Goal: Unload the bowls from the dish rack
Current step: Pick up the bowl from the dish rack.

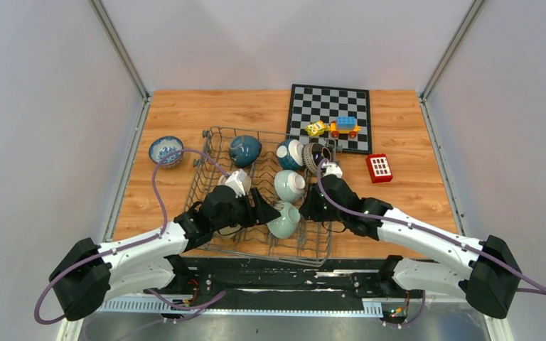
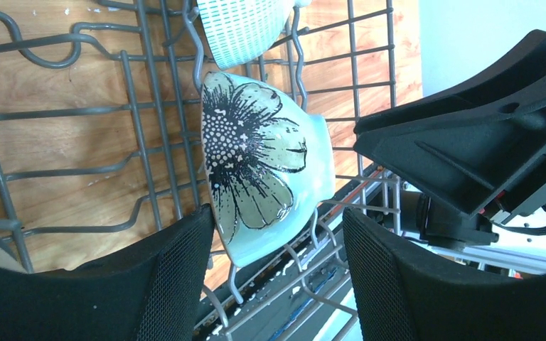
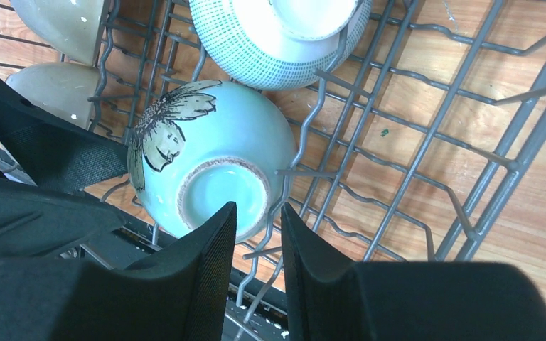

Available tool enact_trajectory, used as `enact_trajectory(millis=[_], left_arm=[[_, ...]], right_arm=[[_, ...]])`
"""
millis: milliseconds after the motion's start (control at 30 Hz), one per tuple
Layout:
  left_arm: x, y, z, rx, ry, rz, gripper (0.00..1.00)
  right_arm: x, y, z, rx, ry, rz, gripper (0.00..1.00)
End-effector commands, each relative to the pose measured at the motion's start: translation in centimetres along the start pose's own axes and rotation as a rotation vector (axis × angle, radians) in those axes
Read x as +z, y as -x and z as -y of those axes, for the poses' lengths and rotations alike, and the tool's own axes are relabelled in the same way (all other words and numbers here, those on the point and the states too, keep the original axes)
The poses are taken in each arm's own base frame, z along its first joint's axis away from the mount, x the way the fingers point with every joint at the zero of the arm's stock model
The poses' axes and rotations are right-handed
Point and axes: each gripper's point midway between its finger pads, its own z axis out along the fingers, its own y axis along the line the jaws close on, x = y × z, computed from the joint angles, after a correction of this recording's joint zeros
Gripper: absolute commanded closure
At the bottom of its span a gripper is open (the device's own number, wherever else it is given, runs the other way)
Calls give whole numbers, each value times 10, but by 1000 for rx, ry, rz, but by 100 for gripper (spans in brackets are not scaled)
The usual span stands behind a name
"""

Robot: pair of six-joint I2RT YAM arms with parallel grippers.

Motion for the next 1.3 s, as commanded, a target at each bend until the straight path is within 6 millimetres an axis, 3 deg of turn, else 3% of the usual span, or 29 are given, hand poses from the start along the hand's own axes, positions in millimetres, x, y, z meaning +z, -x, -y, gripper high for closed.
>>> enact_trajectory(millis=[0, 567, 1267], left_arm=[[6, 3, 5, -26, -37, 22, 33], [7, 7, 21, -25, -132, 40, 57], [13, 2, 41, -10, -245, -2, 78]], right_arm=[[5, 7, -9, -22, 9, 6, 68], [15, -15, -9, -17, 35, -70, 71], [10, -17, -1, -10, 20, -56, 73]])
